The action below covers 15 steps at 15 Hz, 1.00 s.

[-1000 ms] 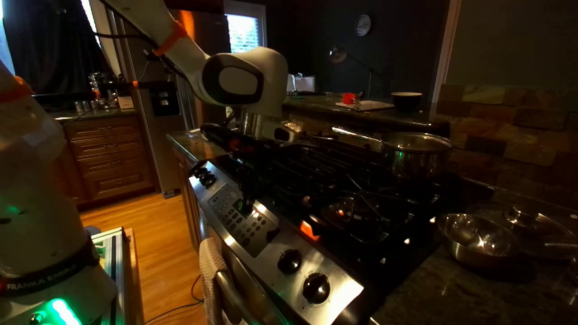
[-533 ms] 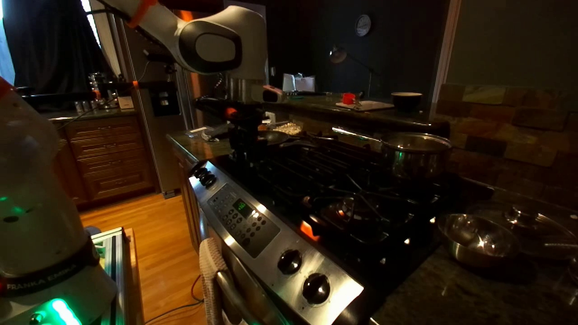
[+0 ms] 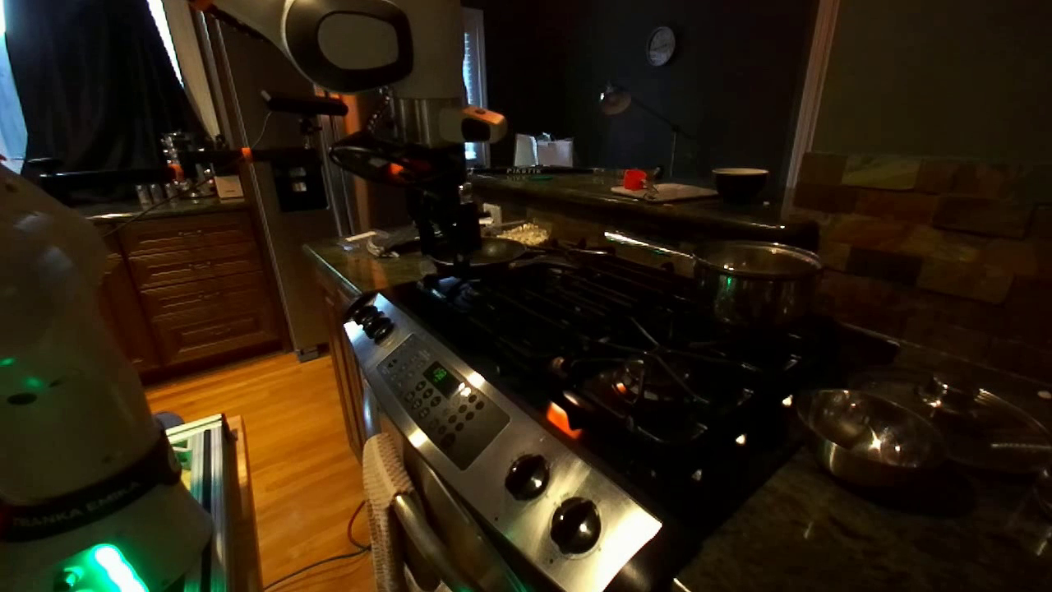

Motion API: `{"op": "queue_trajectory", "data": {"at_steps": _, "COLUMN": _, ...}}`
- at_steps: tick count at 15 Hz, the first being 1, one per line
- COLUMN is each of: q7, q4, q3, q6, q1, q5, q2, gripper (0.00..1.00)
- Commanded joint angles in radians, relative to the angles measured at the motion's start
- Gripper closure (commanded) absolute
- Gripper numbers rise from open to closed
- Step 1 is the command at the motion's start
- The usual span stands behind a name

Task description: Press three buttons on the stove.

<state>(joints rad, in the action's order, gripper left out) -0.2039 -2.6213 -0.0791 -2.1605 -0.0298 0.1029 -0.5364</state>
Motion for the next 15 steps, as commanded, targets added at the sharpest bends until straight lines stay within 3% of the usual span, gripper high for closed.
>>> {"op": "queue_trajectory", "data": {"at_steps": 1, "q7": -0.001, "q4": 0.001, "q3": -0.003, "q6": 0.026, "q1": 0.003, "q5": -0.002, "q2": -0.016, "gripper": 0.00}}
{"op": "queue_trajectory", "data": {"at_steps": 15, "q7": -0.012, "q4": -0.009, "q3": -0.013, "q6": 0.056, "q1": 0.005, "q5": -0.002, "q2": -0.051, "gripper": 0.00}}
